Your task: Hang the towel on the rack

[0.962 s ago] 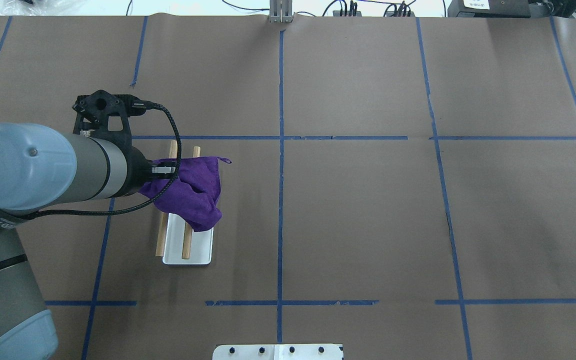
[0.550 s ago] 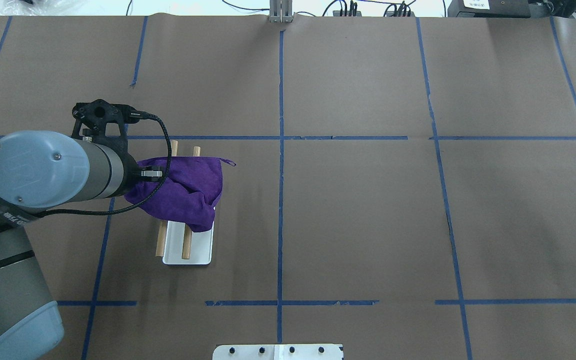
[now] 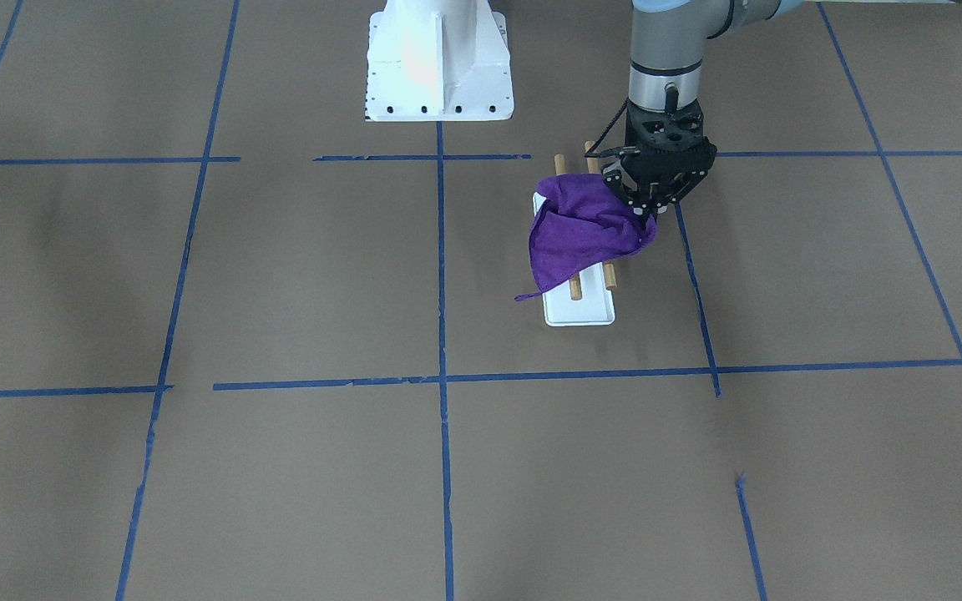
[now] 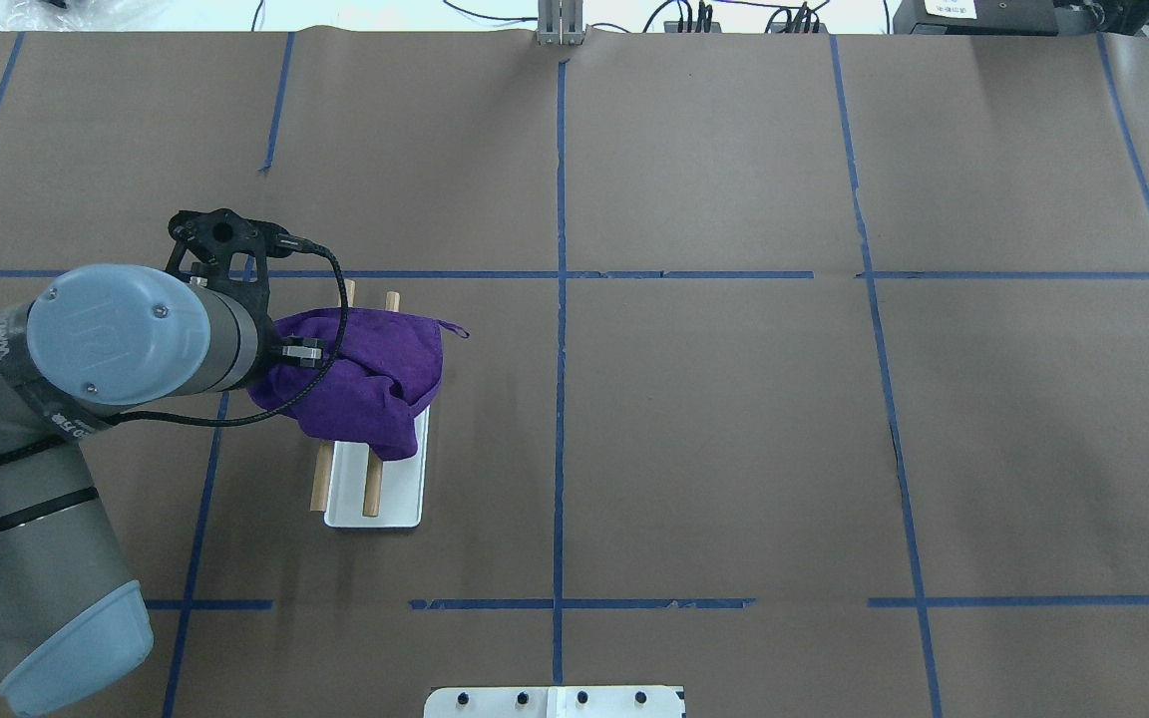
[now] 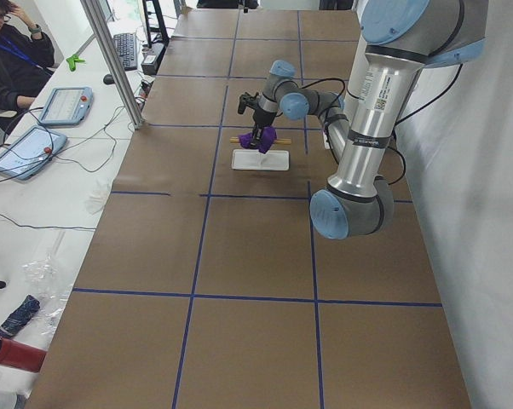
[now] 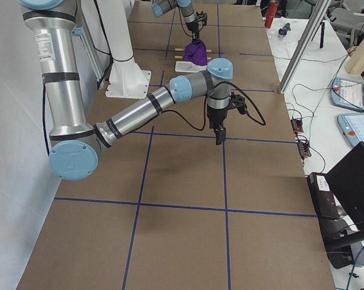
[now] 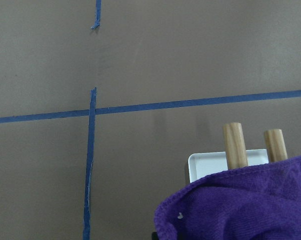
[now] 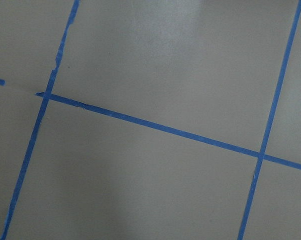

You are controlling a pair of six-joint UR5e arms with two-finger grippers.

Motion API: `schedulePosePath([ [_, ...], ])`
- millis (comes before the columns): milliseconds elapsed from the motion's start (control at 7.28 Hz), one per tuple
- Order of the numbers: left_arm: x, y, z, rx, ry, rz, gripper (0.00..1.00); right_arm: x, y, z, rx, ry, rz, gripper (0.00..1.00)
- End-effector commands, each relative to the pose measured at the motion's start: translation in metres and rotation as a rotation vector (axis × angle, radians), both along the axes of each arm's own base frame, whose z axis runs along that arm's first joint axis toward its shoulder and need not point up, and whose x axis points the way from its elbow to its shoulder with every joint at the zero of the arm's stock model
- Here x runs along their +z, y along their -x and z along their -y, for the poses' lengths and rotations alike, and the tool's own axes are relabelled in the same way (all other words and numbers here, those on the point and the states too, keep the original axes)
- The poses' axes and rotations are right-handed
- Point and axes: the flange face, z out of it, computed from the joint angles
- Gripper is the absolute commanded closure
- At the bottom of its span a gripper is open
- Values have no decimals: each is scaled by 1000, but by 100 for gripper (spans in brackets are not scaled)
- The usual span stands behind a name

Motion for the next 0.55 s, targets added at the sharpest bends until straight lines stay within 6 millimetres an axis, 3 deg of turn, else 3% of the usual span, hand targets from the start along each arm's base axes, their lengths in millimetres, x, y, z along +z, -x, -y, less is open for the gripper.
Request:
schedulePosePath([
  [0,4,17,18,5,-29,29,0,-2,0,1,1,-8,-1,0],
  [275,7,47,43,22,-57,57,0,-5,0,4,8,-14,-5,0],
  [412,12,59,54,32,-8,32,0,4,1,7,11,7,-12,0],
])
